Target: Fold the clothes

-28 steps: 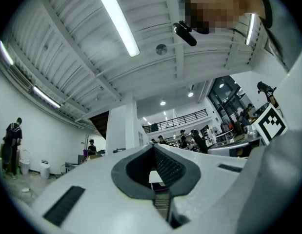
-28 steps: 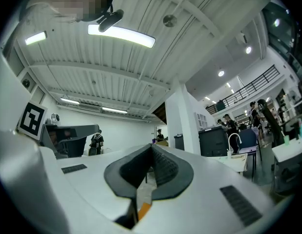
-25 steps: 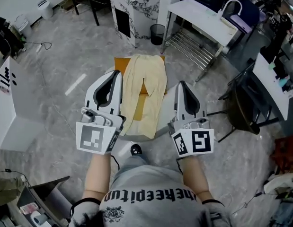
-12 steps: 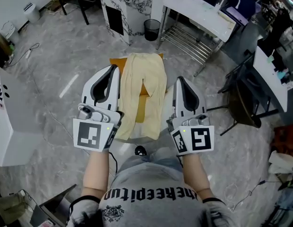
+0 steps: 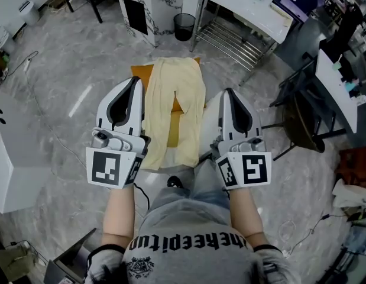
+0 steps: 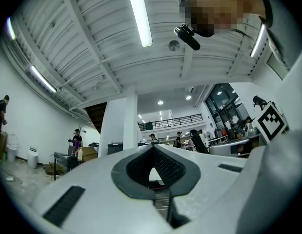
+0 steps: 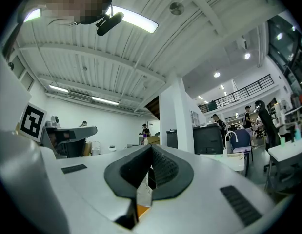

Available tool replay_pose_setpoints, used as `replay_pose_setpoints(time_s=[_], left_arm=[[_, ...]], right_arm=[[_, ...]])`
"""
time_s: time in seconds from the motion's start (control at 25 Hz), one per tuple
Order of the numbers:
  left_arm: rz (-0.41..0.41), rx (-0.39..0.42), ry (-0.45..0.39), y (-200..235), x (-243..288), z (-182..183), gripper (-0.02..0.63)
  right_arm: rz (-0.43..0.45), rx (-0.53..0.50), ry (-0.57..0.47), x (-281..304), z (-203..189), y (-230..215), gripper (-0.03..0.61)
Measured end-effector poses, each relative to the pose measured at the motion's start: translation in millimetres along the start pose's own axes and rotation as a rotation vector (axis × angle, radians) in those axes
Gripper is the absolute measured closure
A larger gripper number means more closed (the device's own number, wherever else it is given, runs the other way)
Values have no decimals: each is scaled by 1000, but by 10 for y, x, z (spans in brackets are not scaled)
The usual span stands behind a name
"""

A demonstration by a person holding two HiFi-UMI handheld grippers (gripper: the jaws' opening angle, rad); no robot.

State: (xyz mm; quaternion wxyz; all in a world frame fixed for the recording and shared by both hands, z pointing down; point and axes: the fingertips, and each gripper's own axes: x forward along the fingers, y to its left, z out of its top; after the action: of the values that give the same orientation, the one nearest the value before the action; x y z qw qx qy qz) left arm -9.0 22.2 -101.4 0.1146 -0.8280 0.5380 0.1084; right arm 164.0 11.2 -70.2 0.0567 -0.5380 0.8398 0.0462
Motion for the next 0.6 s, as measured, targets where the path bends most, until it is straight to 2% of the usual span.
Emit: replay_pose_setpoints(time_s=[0.28, 0.6], left_arm=[[18, -4, 6, 78, 221, -153, 611], [83, -2, 33, 178, 873, -507, 611]], right_arm=[[29, 8, 18, 300, -139, -147, 577], [111, 21, 95, 1018, -447, -664, 577]])
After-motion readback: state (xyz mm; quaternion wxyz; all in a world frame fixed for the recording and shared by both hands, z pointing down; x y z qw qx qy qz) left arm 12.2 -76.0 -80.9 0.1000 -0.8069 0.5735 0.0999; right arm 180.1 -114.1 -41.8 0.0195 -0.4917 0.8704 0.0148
